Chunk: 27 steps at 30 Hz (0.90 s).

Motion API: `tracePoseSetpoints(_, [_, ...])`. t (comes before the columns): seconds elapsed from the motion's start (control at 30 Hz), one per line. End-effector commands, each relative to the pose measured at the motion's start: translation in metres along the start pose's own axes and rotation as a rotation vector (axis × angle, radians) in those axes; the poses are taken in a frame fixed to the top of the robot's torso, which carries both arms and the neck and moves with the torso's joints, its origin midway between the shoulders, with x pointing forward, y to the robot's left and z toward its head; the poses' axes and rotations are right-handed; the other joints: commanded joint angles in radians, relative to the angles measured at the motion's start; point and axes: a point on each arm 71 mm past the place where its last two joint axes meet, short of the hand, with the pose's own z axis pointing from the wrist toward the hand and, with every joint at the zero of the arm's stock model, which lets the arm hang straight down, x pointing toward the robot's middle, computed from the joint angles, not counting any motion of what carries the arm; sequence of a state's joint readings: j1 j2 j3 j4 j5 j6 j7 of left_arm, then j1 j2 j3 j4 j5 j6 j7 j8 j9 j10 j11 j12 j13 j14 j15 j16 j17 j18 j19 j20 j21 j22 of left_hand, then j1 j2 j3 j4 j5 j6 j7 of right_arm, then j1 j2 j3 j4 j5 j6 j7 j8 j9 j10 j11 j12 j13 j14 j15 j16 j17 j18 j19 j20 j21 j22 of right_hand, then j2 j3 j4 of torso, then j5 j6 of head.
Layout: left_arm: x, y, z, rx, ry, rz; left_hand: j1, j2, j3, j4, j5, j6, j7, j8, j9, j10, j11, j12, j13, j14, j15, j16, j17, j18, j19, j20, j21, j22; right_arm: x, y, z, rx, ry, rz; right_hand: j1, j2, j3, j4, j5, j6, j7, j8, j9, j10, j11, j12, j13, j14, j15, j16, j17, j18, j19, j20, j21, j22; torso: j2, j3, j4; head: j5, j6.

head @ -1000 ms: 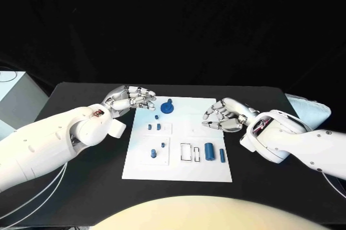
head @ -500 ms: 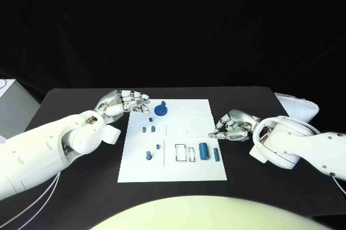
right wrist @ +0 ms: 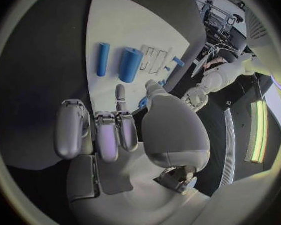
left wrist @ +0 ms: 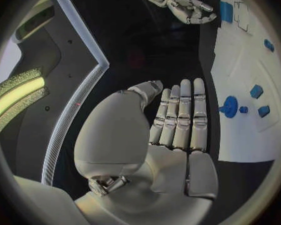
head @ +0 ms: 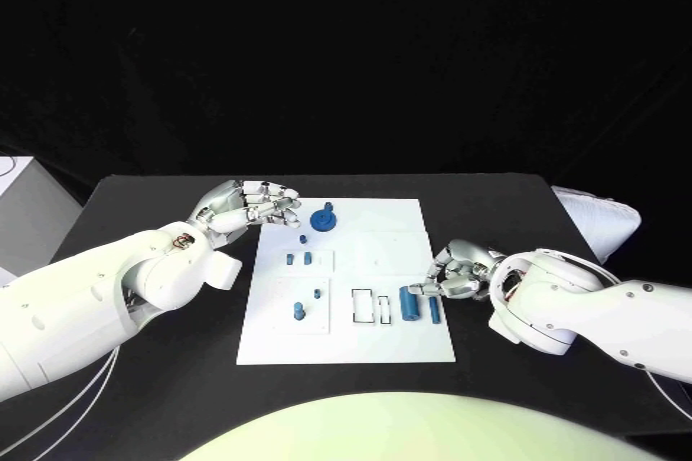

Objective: Assemble the parts on the task board

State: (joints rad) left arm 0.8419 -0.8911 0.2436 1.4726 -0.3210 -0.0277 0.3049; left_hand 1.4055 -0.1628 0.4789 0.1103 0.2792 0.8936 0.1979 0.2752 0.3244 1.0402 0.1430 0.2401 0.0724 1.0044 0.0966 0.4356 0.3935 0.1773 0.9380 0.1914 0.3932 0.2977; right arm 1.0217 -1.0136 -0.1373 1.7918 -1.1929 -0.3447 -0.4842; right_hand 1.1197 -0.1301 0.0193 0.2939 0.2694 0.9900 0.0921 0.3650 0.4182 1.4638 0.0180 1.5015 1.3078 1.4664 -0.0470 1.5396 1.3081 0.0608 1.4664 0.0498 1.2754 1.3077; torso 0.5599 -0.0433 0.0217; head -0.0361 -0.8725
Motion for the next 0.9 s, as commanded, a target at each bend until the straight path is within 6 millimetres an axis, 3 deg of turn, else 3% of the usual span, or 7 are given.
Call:
tracePoseSetpoints(0.03, [0.002, -0.002, 0.000, 0.016, 0.005, -0.005, -0.003, 0.004, -0.003, -0.002, -0.001, 0.003, 0.006, -0.002, -0.001, 0.003, 0.005, -0.002, 0.000, 0.008, 0.000, -0.006, 0.001, 0.003, 0.006, 0.004, -0.005, -0.001, 0.006, -0.002, 0.002, 0.030, -0.002, -0.060, -0.014, 0.002, -0.013, 0.000, -0.001, -0.005, -0.001, 0.008, 0.002, 0.045, -0.004, 0.006, 0.173, 0.093, -0.009, 0.008, 0.213, -0.016, 0.074, -0.007, 0.013, 0.201, 0.002, -0.0009, 0.0003, 0.003, 0.000])
tracePoseSetpoints(0.37, [0.002, -0.002, -0.001, 0.009, 0.014, -0.008, -0.005, 0.004, -0.003, -0.001, -0.001, 0.003, 0.007, -0.002, -0.001, 0.003, 0.005, -0.003, 0.000, 0.007, 0.000, -0.007, 0.002, 0.002, 0.006, 0.004, -0.006, -0.002, 0.019, 0.001, 0.011, 0.033, 0.024, -0.098, -0.032, 0.015, -0.045, 0.001, -0.008, -0.005, -0.002, 0.014, 0.004, 0.047, -0.005, 0.006, 0.177, 0.096, -0.009, 0.014, 0.224, -0.019, 0.076, -0.007, 0.028, 0.206, 0.005, 0.0001, 0.0007, 0.005, 0.000])
tracePoseSetpoints(0.63, [0.002, -0.001, -0.001, 0.003, 0.017, -0.008, -0.005, 0.004, -0.003, -0.001, -0.001, 0.003, 0.007, -0.002, -0.001, 0.003, 0.005, -0.003, 0.000, 0.007, 0.000, -0.007, 0.002, 0.002, 0.006, 0.004, -0.006, -0.002, 0.028, 0.006, 0.016, 0.029, 0.047, -0.102, -0.040, 0.019, -0.062, 0.001, -0.015, -0.005, -0.003, 0.018, 0.005, 0.048, -0.005, 0.006, 0.178, 0.096, -0.010, 0.015, 0.227, -0.019, 0.076, -0.007, 0.033, 0.207, 0.006, -0.0013, -0.0011, 0.007, 0.000])
tracePoseSetpoints(0.9, [0.002, -0.001, -0.002, -0.003, 0.022, -0.009, -0.006, 0.004, -0.003, 0.000, 0.000, 0.003, 0.007, -0.003, -0.001, 0.003, 0.005, -0.003, 0.000, 0.007, 0.000, -0.008, 0.003, 0.002, 0.006, 0.004, -0.006, -0.002, 0.036, 0.006, 0.021, 0.040, 0.096, -0.126, -0.040, 0.019, -0.066, 0.000, -0.017, -0.004, -0.003, 0.019, 0.005, 0.046, -0.006, 0.004, 0.176, 0.097, -0.010, 0.016, 0.230, -0.020, 0.076, -0.007, 0.037, 0.208, 0.007, -0.0024, 0.0009, 0.008, 0.000])
